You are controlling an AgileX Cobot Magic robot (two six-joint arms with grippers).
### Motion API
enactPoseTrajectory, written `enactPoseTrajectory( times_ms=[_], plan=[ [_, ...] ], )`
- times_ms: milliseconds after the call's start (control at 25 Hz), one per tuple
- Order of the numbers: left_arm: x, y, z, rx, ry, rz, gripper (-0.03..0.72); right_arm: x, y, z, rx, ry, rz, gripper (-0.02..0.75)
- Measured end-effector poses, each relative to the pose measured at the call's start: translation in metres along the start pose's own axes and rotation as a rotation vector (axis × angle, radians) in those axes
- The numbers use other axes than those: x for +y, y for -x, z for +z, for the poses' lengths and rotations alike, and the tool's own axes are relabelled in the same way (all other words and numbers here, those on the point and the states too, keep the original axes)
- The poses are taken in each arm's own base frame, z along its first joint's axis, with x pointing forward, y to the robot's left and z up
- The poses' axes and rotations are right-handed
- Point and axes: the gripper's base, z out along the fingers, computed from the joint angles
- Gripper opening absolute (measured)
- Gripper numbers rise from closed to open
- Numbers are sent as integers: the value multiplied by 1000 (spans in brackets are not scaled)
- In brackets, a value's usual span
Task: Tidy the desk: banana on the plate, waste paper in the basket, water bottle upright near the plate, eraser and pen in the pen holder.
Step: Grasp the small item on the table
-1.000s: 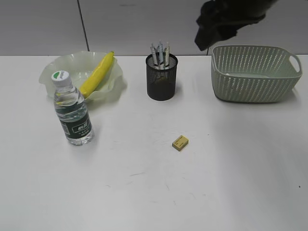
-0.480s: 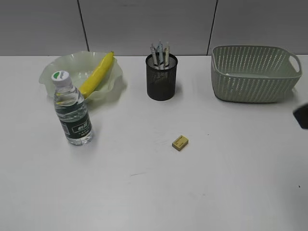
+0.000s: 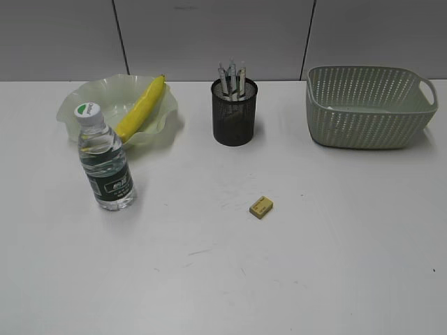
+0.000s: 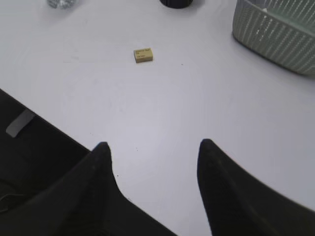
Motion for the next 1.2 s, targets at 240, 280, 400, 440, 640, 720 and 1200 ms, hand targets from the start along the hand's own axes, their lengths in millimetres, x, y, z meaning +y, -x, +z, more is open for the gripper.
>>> enactPoseTrajectory(
  times_ms=[240,280,400,440,640,720,1200],
  plan=[
    [1,16,12,34,-6,-2,290,2,-26,-24,-109,-25,-18,446],
    [2,25,17,24,-6,-3,290,2,-29,-24,-106,-29,-16,446],
    [3,54,39,1,-9,-10,290,1,-32,-24,-98,-46,-4,446],
    [4,64,50,2,-11,-14,290,0,-33,-24,-97,-53,3,446],
    [6,105,116,59,-32,-51,290,-3,-33,-24,-94,-82,47,446],
    [6,116,157,133,-43,-77,290,-3,-33,-24,-94,-84,52,446],
    [-50,139,346,428,-192,-34,327,-3,-33,-24,-93,-87,55,413]
  ],
)
